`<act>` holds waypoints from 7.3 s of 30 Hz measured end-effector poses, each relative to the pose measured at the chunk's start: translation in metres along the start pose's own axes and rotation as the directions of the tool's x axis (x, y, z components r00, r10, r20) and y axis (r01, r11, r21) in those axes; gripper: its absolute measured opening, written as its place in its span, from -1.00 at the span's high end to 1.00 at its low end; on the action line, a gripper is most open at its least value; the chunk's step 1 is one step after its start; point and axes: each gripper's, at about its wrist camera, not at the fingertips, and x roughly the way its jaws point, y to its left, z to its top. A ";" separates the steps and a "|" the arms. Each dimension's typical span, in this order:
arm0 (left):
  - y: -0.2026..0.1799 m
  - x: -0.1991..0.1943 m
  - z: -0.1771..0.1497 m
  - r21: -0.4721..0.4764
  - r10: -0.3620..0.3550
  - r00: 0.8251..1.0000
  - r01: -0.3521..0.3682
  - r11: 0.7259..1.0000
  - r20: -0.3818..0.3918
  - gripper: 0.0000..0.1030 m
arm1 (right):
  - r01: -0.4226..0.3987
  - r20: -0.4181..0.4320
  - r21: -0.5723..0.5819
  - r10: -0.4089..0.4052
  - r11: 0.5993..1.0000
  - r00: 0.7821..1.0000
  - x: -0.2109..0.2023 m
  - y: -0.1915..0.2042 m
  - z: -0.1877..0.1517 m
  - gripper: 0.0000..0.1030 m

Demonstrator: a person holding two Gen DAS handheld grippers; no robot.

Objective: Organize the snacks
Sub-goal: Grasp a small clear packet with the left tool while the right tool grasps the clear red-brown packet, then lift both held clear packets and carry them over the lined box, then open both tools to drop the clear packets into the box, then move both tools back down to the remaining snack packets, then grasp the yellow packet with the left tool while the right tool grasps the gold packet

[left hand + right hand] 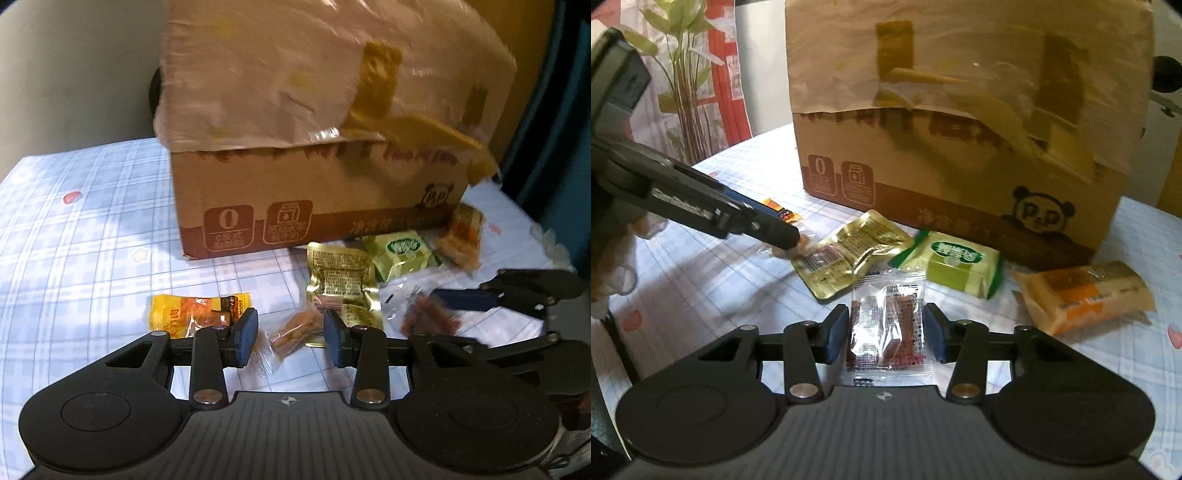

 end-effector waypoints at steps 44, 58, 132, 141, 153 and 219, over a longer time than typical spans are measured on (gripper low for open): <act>-0.048 -0.003 -0.024 -0.080 0.099 0.995 -0.100 0.992 -0.018 0.41 | -0.048 0.044 0.058 0.046 0.997 0.998 -0.003 -0.004 -0.005 0.08; -0.042 -0.015 -0.028 -0.150 0.133 0.991 -0.130 0.980 0.006 0.65 | -0.056 0.053 0.066 0.053 0.996 0.997 -0.004 -0.005 -0.006 0.10; -0.017 -0.138 0.135 -0.087 0.117 0.907 -0.089 0.992 0.404 -0.36 | 0.061 0.391 0.104 -0.097 0.993 0.915 -0.103 -0.028 0.150 -0.10; 0.015 -0.150 0.087 -0.174 0.145 0.920 -0.085 0.981 0.364 -0.36 | -0.004 0.387 0.116 -0.041 0.993 0.921 -0.098 -0.002 0.118 -0.10; 0.050 -0.116 0.029 -0.245 0.198 0.958 -0.145 0.959 0.206 -0.34 | -0.045 0.227 0.083 0.025 0.996 0.974 -0.052 0.016 0.069 -0.10; 0.045 -0.042 -0.019 -0.515 0.083 0.997 -0.073 0.854 -0.004 -0.22 | -0.039 0.013 0.027 0.039 0.999 0.999 0.029 0.015 0.020 -0.11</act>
